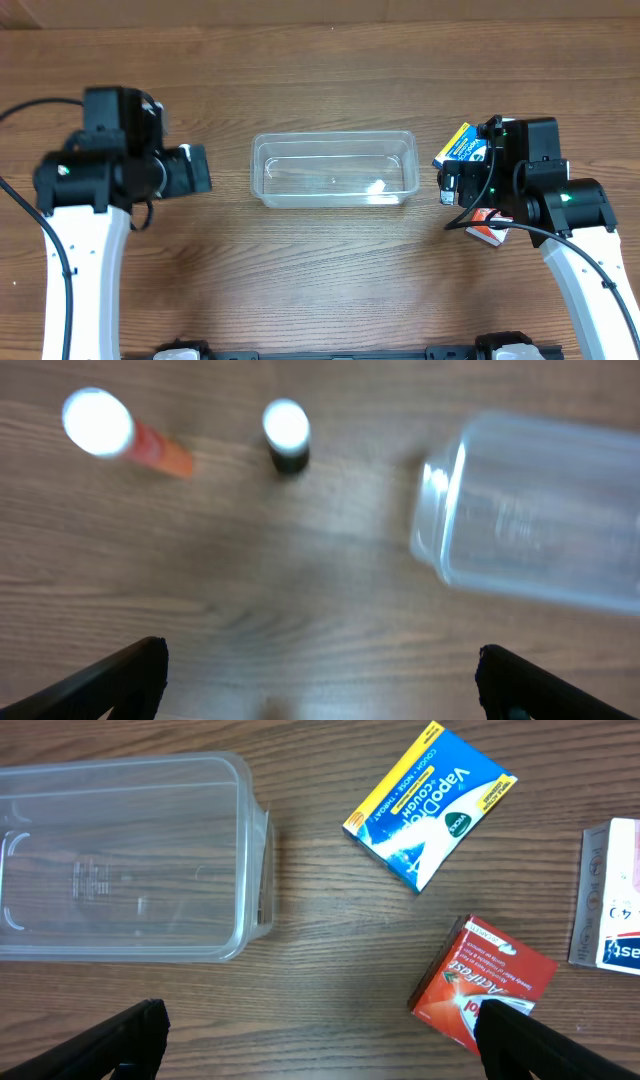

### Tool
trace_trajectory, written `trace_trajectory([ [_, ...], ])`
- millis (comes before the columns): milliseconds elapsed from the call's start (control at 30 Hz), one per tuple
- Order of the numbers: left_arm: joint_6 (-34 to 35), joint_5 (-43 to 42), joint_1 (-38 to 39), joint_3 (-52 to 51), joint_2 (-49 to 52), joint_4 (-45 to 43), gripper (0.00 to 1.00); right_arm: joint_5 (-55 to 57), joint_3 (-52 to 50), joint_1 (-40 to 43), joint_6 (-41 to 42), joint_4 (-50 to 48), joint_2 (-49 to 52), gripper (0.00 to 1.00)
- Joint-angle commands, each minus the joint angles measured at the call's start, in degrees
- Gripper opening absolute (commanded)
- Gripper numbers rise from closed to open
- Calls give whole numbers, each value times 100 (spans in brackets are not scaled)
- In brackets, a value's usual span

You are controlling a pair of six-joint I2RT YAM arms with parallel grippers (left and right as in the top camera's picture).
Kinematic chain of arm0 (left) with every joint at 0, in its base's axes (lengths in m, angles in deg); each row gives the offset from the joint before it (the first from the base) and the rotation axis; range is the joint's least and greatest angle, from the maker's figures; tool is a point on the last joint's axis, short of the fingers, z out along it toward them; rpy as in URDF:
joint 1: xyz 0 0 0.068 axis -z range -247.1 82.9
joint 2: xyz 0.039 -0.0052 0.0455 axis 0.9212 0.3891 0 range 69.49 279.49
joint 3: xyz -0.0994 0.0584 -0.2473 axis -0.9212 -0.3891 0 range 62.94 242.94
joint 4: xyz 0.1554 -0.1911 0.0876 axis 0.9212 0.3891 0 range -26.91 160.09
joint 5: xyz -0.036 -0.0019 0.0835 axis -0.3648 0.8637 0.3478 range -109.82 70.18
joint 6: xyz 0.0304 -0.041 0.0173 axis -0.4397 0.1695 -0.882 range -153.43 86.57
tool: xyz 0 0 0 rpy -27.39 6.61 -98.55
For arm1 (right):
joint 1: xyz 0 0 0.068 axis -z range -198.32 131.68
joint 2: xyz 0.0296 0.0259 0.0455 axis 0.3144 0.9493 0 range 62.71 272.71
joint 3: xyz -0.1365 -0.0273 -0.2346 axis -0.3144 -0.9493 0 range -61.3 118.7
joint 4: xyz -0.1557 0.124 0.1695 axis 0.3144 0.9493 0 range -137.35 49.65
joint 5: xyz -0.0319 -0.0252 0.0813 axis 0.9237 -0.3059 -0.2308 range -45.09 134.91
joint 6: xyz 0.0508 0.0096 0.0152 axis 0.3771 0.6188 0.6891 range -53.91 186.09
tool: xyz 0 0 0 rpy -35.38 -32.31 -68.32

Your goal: Pack container

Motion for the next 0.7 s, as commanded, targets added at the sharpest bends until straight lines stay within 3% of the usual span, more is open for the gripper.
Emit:
trace_trajectory([
  [0, -15, 68, -208, 573, 627, -61, 100, -98, 175, 50, 24, -37, -68, 100],
  [267, 15, 61, -238, 680, 2616, -702, 100, -98, 173, 48, 24, -61, -68, 100],
  [367, 129, 66, -238, 680, 3211, -951, 94, -98, 170, 48, 24, -59, -68, 100],
  [500, 271, 79, -238, 678, 3574, -1165, 77, -101, 162, 48, 24, -59, -68, 100],
  [533, 271, 79, -236, 678, 3600, -1169, 69, -101, 162, 48, 24, -61, -68, 100],
  [567, 271, 79, -238, 678, 3600, -1167, 51, -101, 162, 48, 24, -61, -68, 100],
  [667, 271, 79, -238, 678, 3600, -1143, 33, -101, 162, 48, 24, -59, -68, 100],
])
